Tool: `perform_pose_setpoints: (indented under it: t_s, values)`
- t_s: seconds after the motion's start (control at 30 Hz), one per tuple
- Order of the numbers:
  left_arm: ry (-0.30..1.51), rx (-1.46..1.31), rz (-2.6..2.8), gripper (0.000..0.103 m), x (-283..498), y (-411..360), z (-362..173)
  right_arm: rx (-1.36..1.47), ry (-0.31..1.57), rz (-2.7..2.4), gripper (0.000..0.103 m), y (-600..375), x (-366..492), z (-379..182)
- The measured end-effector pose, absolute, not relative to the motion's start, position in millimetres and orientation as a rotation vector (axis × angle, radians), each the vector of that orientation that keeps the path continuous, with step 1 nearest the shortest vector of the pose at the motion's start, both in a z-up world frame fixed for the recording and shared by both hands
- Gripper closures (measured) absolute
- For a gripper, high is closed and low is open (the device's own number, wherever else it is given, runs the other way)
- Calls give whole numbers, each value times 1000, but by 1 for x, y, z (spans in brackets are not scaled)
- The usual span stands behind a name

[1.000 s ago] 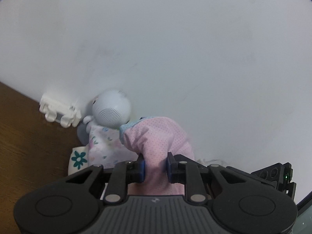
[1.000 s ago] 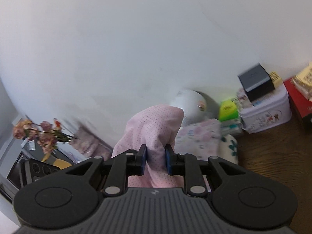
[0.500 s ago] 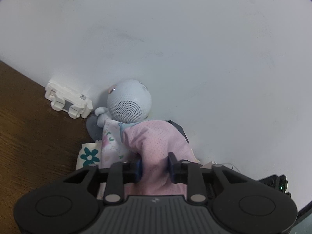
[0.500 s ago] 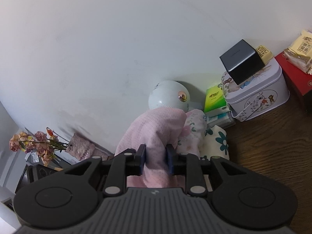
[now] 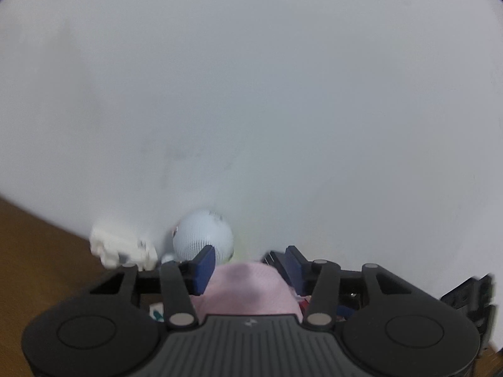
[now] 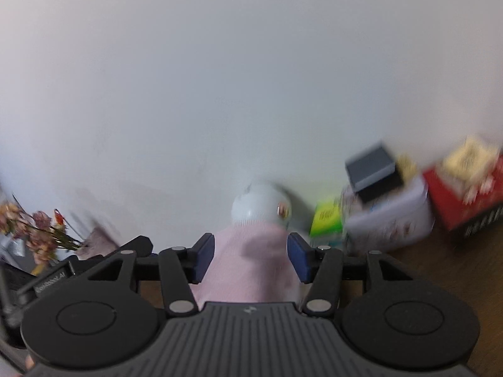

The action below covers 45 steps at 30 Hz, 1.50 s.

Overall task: Fold clothes
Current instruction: 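Lower the pink bundle onto the clothes stack with both grippers, then open both grippers and release the bundle on the stack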

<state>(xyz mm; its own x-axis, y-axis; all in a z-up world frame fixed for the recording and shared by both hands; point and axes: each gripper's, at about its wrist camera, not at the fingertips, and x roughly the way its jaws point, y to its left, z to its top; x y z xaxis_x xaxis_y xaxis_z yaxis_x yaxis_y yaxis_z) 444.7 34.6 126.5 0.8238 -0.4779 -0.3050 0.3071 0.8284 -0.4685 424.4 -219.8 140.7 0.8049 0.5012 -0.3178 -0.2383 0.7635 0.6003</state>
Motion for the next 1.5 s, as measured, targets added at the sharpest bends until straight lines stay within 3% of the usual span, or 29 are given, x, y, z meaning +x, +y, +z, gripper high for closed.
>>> perform_pose_setpoints:
  t_s: [0.03, 0.07, 0.1, 0.47, 0.53, 0.6, 0.67, 0.97, 1.27, 1.33, 1.4, 1.5]
  values:
    - [439, -399, -429, 69, 445, 30, 126, 550, 467, 419, 52, -217, 421, 144]
    - [463, -381, -422, 86, 448, 25, 124, 528, 457, 435, 53, -212, 419, 146]
    - [492, -365, -406, 90, 450, 20, 121, 511, 457, 451, 57, -207, 419, 148]
    - [566, -304, -364, 90, 464, 3, 87, 318, 567, 400, 60, -172, 432, 122]
    - [555, -310, -372, 84, 462, 6, 91, 339, 557, 410, 60, -176, 428, 126]
    - [525, -296, -380, 68, 451, 9, 101, 356, 538, 425, 60, -180, 422, 132]
    - [487, -273, -385, 64, 438, 13, 110, 357, 508, 449, 60, -185, 412, 142]
    - [554, -197, -365, 67, 416, 8, 109, 154, 529, 511, 60, -161, 384, 153]
    - [585, -178, -348, 65, 423, 5, 105, 121, 584, 487, 60, -157, 390, 141]
    - [569, -175, -353, 61, 418, 7, 111, 124, 576, 490, 57, -159, 387, 144]
    - [541, -157, -345, 43, 409, 9, 119, 126, 557, 489, 51, -162, 381, 149]
    - [492, -124, -318, 27, 393, 13, 129, 115, 529, 486, 38, -165, 369, 157]
